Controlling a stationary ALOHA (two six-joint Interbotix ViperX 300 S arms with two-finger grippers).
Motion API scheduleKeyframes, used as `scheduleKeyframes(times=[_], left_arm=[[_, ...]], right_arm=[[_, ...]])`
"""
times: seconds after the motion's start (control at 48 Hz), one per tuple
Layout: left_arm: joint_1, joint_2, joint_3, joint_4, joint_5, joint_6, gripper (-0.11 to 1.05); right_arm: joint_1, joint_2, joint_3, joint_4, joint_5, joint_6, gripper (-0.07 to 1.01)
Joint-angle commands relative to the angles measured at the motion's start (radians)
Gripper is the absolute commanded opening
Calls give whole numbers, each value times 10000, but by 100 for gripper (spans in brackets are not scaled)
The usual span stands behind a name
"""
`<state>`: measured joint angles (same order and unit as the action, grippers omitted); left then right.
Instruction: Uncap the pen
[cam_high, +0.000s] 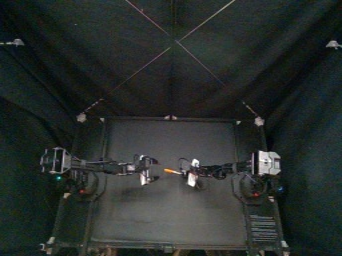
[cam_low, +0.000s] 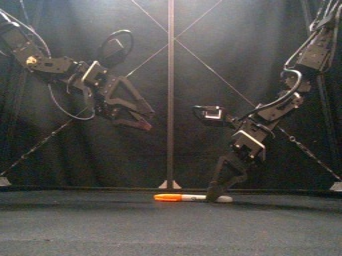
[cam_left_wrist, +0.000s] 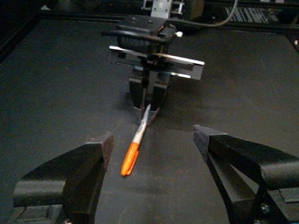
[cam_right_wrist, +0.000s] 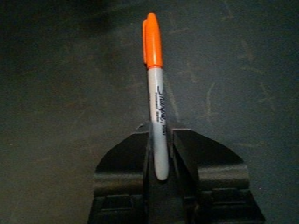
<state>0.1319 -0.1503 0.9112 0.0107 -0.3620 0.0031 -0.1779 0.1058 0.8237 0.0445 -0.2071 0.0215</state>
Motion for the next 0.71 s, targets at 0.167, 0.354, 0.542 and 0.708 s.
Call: scheduleKeyframes(times=[0.167, 0.354, 0.542, 0.708], left_arm=[[31, -153, -1104, 798, 2684, 0, 103], [230, -77, -1089, 982, 2807, -15, 103], [261, 153, -1058, 982, 2823, 0, 103], [261, 337, -1104, 966, 2823, 0, 103]], right_arm=[[107, -1212, -905, -736, 752, 61, 54], [261, -1411, -1058, -874, 1058, 77, 54], [506, -1457, -1074, -859, 1058, 92, 54], [598, -1488, -1089, -813, 1074, 92, 54]])
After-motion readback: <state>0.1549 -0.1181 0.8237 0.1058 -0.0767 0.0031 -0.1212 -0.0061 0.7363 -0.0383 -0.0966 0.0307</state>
